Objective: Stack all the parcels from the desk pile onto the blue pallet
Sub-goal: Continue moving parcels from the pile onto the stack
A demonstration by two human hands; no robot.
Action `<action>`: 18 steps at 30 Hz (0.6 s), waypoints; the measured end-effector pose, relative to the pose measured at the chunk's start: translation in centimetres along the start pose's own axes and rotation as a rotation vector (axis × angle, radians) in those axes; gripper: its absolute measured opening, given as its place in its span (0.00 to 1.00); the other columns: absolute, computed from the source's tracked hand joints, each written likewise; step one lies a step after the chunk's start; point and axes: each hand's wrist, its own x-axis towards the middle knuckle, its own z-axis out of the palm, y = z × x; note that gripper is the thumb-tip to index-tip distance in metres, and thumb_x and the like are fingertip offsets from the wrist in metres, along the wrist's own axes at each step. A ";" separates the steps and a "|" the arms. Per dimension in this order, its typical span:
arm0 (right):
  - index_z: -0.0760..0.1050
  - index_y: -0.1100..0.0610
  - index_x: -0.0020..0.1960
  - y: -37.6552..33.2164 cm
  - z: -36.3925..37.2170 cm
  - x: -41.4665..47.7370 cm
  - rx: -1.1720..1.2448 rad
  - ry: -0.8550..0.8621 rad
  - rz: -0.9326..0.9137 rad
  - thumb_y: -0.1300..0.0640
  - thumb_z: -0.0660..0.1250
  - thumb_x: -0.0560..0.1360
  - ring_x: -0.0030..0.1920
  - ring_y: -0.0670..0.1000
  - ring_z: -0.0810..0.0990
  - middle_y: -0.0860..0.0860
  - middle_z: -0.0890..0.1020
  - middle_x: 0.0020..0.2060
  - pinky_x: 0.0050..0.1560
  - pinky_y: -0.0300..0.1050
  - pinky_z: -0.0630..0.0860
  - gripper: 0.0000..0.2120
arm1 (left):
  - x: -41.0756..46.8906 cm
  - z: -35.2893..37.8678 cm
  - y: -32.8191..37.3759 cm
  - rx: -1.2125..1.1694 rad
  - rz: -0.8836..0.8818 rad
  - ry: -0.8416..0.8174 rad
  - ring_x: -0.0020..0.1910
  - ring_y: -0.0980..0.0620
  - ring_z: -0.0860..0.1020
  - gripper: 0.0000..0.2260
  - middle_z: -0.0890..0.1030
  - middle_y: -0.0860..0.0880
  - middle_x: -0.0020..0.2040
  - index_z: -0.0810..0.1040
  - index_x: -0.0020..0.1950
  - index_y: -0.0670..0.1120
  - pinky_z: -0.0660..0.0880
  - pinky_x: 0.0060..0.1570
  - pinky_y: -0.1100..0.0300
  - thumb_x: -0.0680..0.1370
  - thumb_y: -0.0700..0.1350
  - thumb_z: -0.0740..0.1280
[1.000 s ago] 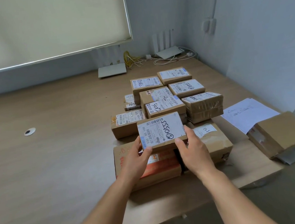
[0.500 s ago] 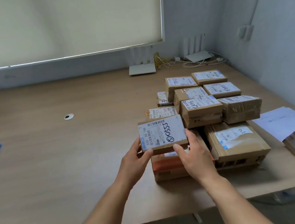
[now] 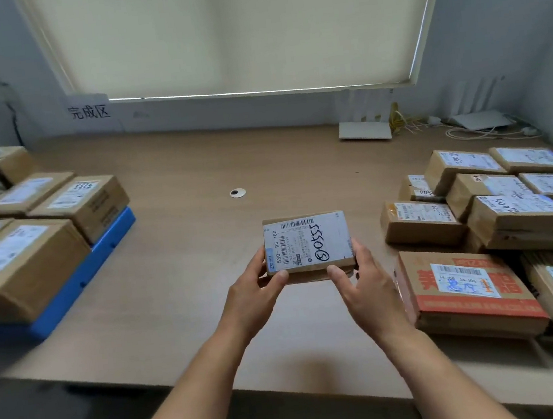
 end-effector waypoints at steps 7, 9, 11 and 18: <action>0.61 0.54 0.73 -6.6 7.5 -0.7 -0.001 -0.029 -0.094 0.51 0.64 0.77 0.58 0.49 0.73 0.51 0.74 0.64 0.55 0.43 0.70 0.27 | -1.3 -9.7 -4.0 0.021 0.009 0.078 0.54 0.67 0.74 0.25 0.75 0.60 0.61 0.60 0.74 0.61 0.70 0.55 0.66 0.79 0.48 0.64; 0.62 0.54 0.73 -8.4 9.4 -0.9 0.014 -0.040 -0.122 0.51 0.64 0.77 0.57 0.50 0.74 0.51 0.75 0.63 0.54 0.42 0.70 0.26 | -1.9 -12.3 -5.0 0.036 0.008 0.097 0.54 0.67 0.74 0.26 0.74 0.60 0.62 0.59 0.74 0.61 0.70 0.56 0.65 0.79 0.49 0.64; 0.62 0.54 0.72 -10.1 11.3 -0.8 0.032 -0.062 -0.142 0.51 0.65 0.77 0.58 0.51 0.74 0.51 0.75 0.63 0.55 0.43 0.71 0.26 | -2.4 -14.8 -5.9 0.055 0.008 0.128 0.53 0.67 0.73 0.26 0.74 0.60 0.61 0.59 0.74 0.62 0.70 0.57 0.64 0.79 0.49 0.64; 0.65 0.55 0.71 -15.1 16.9 0.5 0.071 -0.085 -0.241 0.51 0.66 0.76 0.58 0.52 0.76 0.52 0.76 0.62 0.55 0.47 0.74 0.26 | -2.7 -22.0 -7.6 0.125 0.012 0.268 0.50 0.72 0.71 0.26 0.73 0.63 0.59 0.60 0.73 0.61 0.70 0.56 0.65 0.78 0.52 0.64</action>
